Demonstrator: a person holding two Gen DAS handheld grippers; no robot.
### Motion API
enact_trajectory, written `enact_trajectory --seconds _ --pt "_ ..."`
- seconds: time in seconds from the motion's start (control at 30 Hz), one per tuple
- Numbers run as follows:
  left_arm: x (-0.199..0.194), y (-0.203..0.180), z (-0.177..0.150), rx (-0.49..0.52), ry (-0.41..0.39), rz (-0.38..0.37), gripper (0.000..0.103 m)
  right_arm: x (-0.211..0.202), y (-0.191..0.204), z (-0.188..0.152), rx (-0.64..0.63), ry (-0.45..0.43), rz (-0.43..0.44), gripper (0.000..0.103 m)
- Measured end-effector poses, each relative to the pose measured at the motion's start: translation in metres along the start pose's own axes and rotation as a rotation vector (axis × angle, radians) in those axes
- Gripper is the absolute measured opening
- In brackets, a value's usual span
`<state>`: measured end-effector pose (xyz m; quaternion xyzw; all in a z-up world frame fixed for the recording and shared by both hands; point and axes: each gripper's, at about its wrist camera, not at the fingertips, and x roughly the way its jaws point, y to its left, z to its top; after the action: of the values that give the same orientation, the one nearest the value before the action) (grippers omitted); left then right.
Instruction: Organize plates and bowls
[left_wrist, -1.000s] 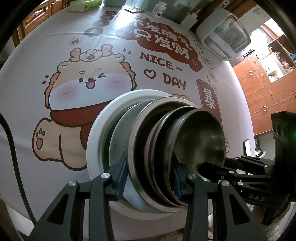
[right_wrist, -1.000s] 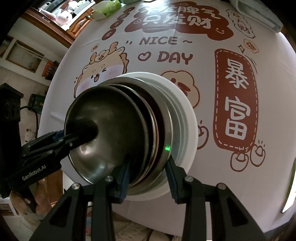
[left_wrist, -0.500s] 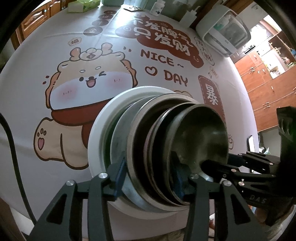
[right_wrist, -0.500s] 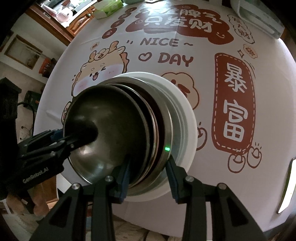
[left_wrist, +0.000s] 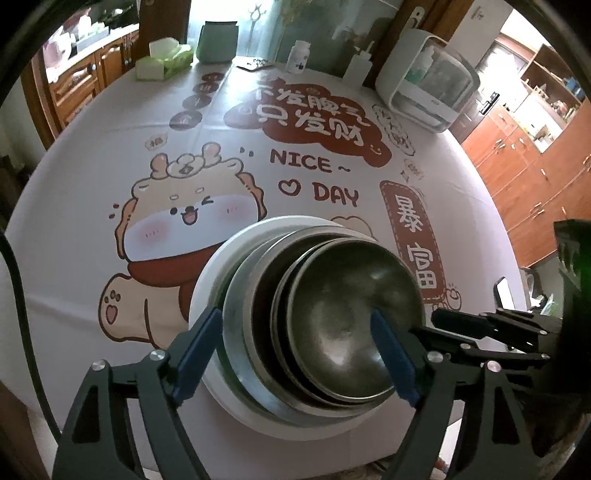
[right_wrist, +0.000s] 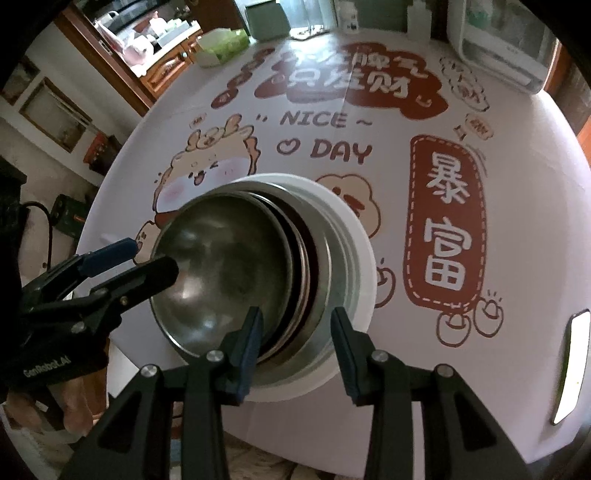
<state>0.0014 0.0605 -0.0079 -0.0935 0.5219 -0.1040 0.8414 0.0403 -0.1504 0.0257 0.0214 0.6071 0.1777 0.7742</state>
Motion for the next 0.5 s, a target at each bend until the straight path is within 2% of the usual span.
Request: enact_trajectory --seconds 0.23,0.5 --pt "-0.015 -0.022 -0.003 0.034 -0.043 0.013 0.083 -0.028 -0.009 -0.017 0.018 -0.099 -0.028 0.039" --pt "-0.040 -0.059 -0.009 0.076 -0.146 0.054 0.089 -0.060 -0.026 -0.038 0.060 -0.220 -0.059 0.039"
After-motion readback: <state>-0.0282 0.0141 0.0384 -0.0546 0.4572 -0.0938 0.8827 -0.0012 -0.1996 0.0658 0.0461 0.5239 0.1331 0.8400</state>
